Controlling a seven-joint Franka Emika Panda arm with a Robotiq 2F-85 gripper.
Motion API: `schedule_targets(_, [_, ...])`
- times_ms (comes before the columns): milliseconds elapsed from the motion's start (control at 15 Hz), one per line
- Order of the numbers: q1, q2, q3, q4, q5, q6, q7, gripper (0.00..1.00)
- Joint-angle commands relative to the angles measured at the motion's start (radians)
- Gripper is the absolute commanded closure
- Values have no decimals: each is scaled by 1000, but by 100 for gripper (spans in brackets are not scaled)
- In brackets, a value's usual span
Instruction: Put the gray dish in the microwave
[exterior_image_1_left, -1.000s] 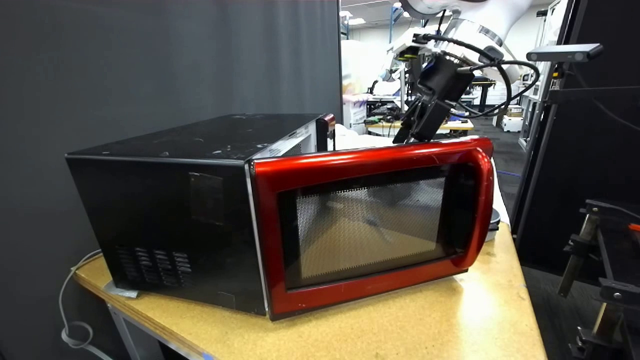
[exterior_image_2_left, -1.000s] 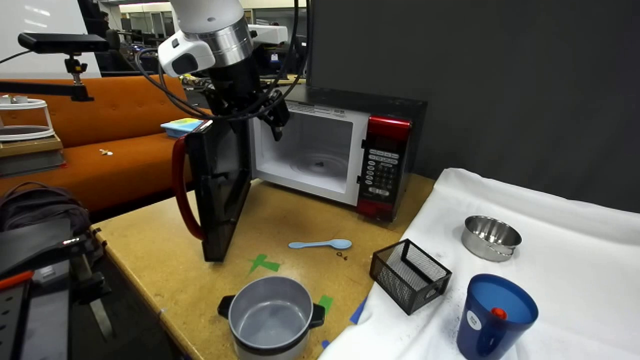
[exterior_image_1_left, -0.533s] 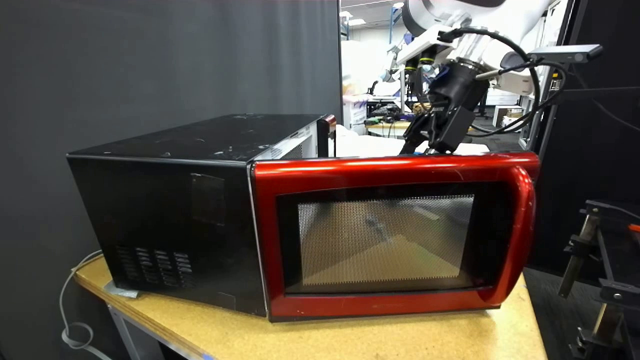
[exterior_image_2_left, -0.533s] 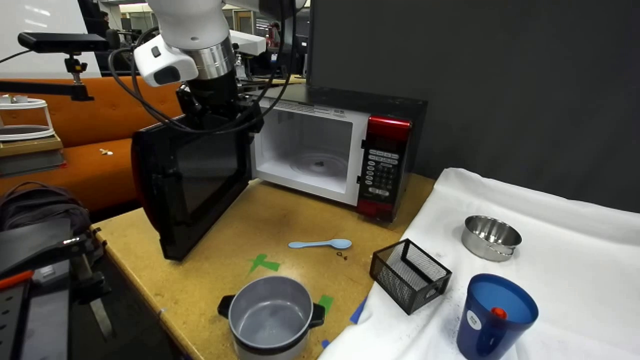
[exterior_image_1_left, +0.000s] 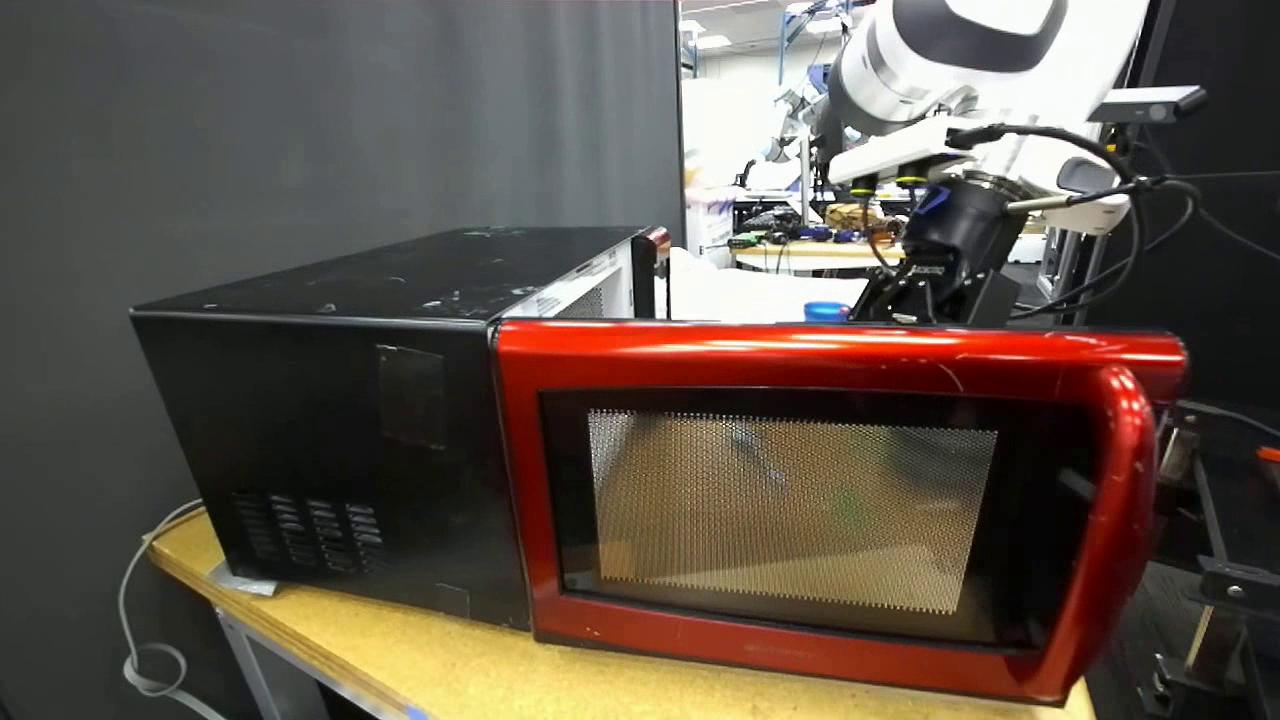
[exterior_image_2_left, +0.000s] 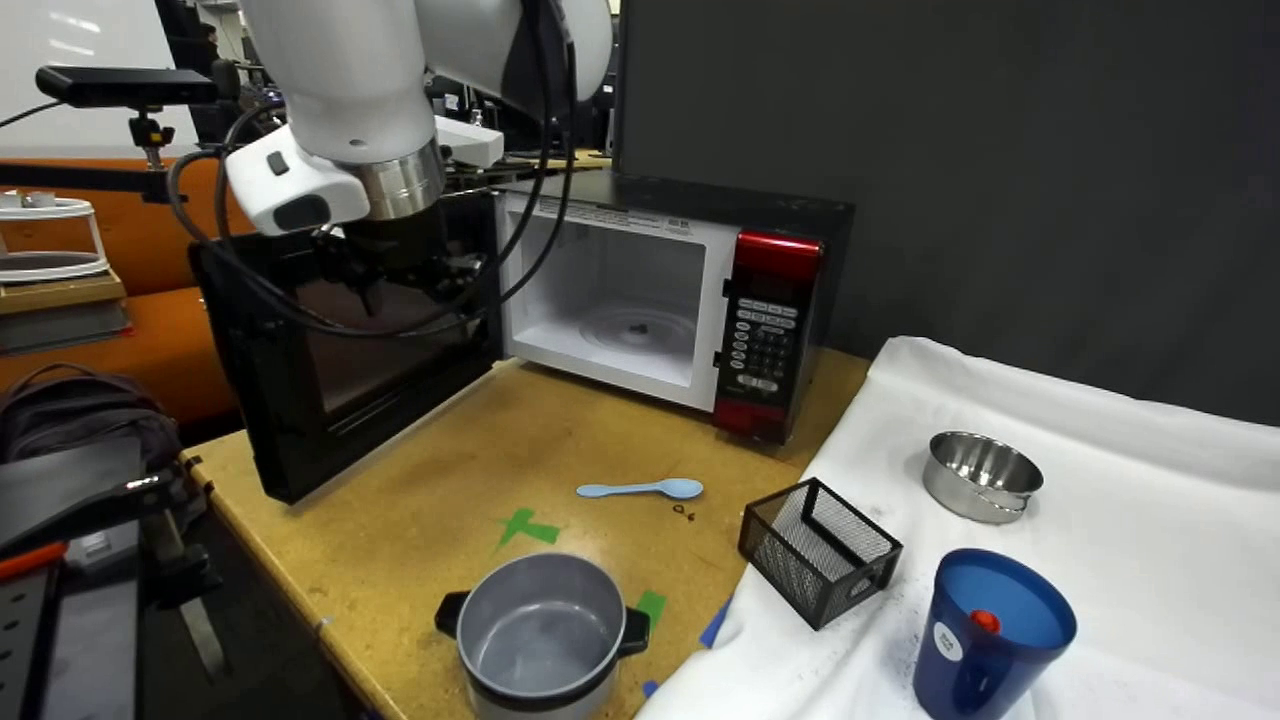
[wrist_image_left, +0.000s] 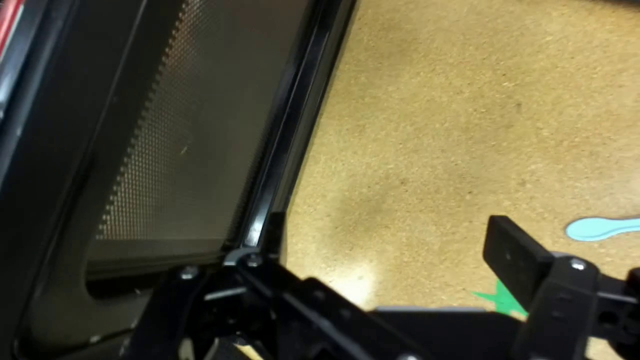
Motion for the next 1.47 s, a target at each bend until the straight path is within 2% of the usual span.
schedule_targets(0, [-33, -146, -3, 70, 25, 0, 13, 0])
schedule_targets(67, [-38, -170, 0, 92, -27, 1, 78, 0])
schedule_targets(333, [12, -259, -80, 140, -57, 1, 149, 0])
schedule_targets(467, [78, -282, -161, 122, -22, 1, 124, 0])
schedule_targets(667, [213, -255, -298, 74, -15, 0, 98, 0])
schedule_targets(867, [312, -231, -391, 55, -7, -4, 84, 0])
schedule_targets(1200, [374, -207, -460, 78, 19, -4, 65, 0])
schedule_targets(1400, [406, -274, -520, 141, 34, -5, 167, 0])
